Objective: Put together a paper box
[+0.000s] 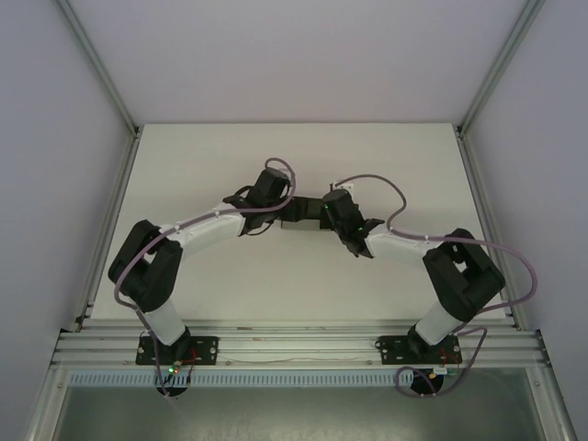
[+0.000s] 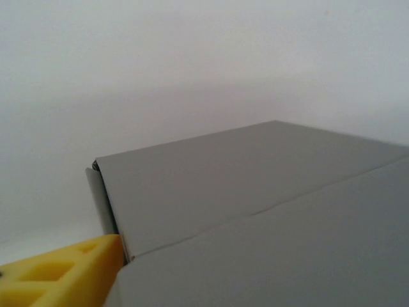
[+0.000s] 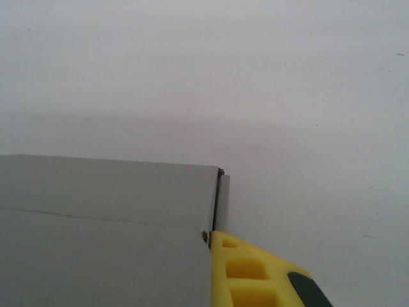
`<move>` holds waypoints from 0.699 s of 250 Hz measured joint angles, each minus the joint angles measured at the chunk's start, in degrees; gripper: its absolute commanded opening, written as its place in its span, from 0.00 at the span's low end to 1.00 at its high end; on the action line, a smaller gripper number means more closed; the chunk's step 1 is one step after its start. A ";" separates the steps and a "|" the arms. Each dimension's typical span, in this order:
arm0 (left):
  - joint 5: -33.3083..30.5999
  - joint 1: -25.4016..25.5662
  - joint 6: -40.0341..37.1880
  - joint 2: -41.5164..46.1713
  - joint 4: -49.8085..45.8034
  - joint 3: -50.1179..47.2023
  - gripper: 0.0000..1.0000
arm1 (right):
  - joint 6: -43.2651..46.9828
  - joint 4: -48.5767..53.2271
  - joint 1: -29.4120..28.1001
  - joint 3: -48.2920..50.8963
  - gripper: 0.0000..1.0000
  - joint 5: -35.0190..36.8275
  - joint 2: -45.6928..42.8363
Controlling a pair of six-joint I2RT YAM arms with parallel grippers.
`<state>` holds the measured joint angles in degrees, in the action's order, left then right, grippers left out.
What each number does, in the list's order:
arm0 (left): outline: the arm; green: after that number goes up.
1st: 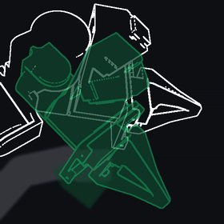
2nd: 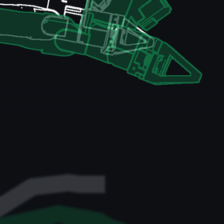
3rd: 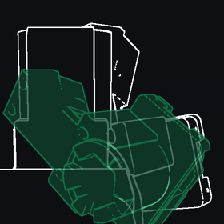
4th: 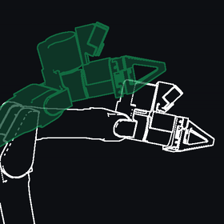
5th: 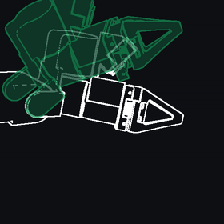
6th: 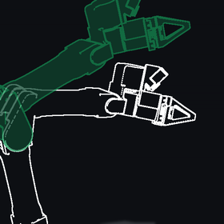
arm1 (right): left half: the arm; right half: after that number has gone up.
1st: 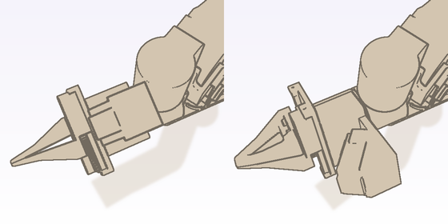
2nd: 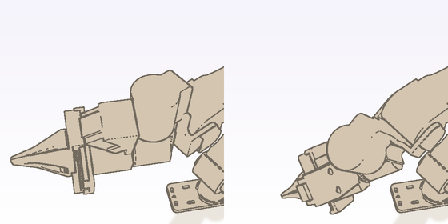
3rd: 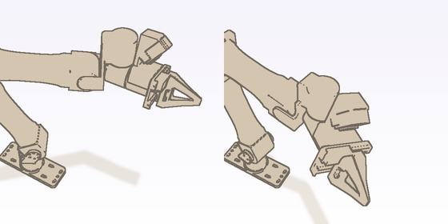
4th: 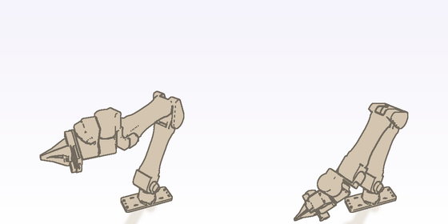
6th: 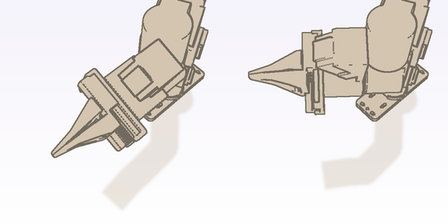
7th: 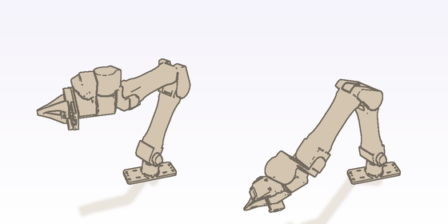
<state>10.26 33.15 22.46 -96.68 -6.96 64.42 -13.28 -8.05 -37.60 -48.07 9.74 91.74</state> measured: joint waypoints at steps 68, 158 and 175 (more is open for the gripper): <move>-1.99 0.15 1.14 9.51 -3.96 -2.19 1.00 | 0.94 0.00 -1.49 0.13 0.05 1.81 0.02; -4.61 -5.64 4.55 12.22 -7.56 -2.10 1.00 | 4.33 0.04 -5.16 0.11 0.10 6.25 0.70; -2.64 -8.13 4.96 9.27 -7.58 -1.11 1.00 | 4.61 -0.02 -5.81 0.11 0.11 6.88 0.72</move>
<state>7.62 25.02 27.42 -87.42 -14.55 63.31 -8.67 -8.08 -43.42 -47.97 16.62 92.47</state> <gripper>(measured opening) 0.998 0.106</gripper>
